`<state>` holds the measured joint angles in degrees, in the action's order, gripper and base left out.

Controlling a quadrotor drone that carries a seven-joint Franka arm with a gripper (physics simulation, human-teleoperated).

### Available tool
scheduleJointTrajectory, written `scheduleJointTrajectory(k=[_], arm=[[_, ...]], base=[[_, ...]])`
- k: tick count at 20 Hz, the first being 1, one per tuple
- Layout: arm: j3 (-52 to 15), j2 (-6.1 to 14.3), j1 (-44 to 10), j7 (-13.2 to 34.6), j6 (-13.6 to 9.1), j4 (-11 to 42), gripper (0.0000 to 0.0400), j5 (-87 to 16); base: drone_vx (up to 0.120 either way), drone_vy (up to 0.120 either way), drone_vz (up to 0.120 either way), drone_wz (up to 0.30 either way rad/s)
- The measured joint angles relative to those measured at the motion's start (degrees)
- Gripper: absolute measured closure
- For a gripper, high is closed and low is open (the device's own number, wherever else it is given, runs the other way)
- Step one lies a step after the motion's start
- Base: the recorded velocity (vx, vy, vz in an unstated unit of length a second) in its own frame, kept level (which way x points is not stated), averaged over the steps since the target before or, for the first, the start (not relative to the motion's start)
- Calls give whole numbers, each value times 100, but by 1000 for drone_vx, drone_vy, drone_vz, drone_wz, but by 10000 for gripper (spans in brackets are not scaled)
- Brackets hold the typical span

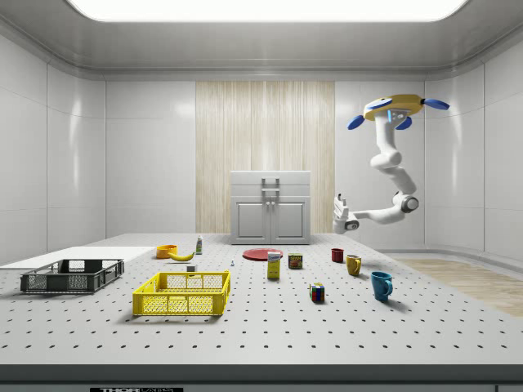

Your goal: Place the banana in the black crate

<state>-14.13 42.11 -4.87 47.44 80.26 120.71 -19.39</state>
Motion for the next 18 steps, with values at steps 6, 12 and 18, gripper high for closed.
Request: scheduleJointTrajectory(k=[6,12,18], arm=[[-1835,264,-681,542,135,1151,0,-2811],[-3855,753,-2098,1877,-80,3284,0,-6585],[-5002,1192,-3854,3179,-856,4278,0,-8710]], base=[[120,0,0,0],[120,0,-73,0],[120,0,-120,0]])
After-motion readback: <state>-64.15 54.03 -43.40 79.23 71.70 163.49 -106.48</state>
